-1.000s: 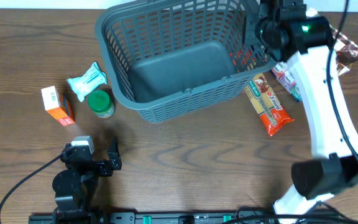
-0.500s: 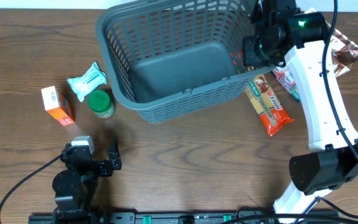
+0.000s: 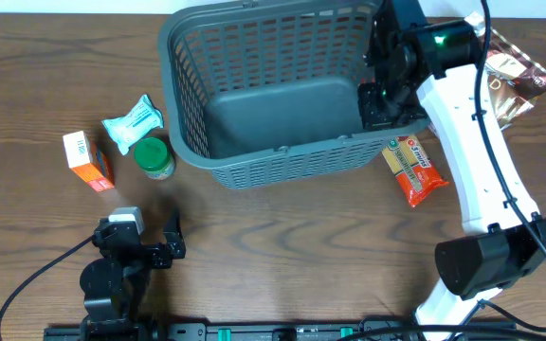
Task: Pack container
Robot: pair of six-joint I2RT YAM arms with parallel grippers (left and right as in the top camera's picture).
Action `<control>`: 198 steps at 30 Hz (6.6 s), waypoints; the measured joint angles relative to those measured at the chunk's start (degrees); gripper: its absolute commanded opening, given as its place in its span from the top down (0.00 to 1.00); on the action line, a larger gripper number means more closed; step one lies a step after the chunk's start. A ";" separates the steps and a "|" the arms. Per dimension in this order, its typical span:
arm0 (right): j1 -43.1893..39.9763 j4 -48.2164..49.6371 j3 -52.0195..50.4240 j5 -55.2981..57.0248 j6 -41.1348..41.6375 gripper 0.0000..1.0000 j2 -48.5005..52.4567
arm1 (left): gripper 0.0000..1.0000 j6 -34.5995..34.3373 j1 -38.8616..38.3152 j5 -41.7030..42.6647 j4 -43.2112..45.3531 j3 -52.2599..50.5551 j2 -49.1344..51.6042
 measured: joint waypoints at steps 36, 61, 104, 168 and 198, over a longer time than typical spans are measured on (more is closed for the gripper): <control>-26.86 16.37 26.12 7.08 -19.65 0.01 -1.38 | 0.02 0.00 0.00 0.02 0.00 0.00 0.00; -42.07 28.06 24.74 -20.50 -40.48 0.01 30.08 | 0.01 0.00 0.00 0.00 0.00 0.00 0.00; -39.15 27.93 23.63 -21.64 -17.70 0.99 -1.38 | 0.02 0.00 0.00 0.00 0.00 0.00 0.00; -9.38 3.82 36.17 8.68 16.13 0.01 -8.98 | 0.02 0.00 0.00 0.00 0.00 0.00 0.00; -38.01 8.33 32.06 -17.33 -36.92 0.08 34.32 | 0.02 0.00 0.00 0.00 0.00 0.00 0.00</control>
